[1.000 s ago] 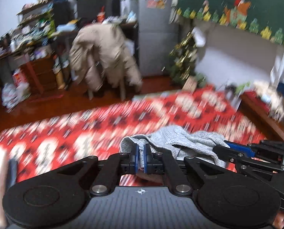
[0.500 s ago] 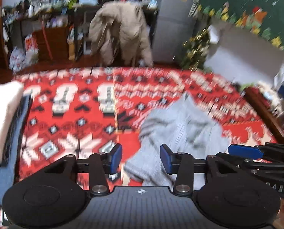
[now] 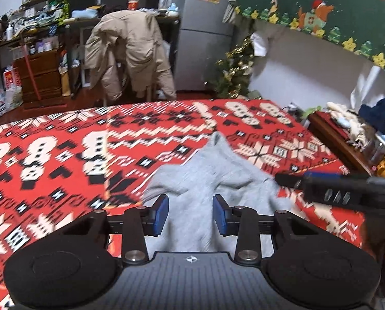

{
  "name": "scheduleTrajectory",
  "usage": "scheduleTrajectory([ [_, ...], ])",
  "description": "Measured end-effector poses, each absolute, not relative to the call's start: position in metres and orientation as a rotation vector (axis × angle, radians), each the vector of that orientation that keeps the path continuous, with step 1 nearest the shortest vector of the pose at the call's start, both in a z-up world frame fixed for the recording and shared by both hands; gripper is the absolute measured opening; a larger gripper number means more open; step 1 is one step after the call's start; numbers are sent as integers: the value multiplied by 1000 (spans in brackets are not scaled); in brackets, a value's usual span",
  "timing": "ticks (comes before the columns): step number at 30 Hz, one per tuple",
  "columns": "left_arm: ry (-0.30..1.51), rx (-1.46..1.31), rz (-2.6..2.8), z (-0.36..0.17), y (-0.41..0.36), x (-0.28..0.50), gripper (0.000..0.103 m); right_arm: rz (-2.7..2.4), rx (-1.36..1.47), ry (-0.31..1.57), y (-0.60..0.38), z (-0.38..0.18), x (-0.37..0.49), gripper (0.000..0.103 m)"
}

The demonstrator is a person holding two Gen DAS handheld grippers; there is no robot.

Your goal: Fold clothes

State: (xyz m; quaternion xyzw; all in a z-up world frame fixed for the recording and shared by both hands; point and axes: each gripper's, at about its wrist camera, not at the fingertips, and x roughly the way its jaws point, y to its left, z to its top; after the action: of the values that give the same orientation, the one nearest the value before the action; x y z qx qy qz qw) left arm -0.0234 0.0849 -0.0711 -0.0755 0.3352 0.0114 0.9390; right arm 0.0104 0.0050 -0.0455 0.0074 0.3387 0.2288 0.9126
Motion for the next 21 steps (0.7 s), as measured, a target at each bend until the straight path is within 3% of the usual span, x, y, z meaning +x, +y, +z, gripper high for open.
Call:
scheduleTrajectory([
  [7, 707, -92, 29, -85, 70, 0, 38, 456, -23, 768, 8, -62, 8, 59],
  [8, 709, -69, 40, -87, 68, 2, 37, 459, -17, 771, 8, -63, 9, 59],
  [9, 711, -45, 51, -89, 65, 5, 27, 462, -10, 773, 7, -64, 10, 59],
  [12, 711, -4, 93, -92, 65, 4, 12, 456, -7, 782, 5, -69, 16, 59],
  [21, 678, -215, 236, -74, 109, 1, 10, 441, 25, 787, 1, -75, 28, 59],
])
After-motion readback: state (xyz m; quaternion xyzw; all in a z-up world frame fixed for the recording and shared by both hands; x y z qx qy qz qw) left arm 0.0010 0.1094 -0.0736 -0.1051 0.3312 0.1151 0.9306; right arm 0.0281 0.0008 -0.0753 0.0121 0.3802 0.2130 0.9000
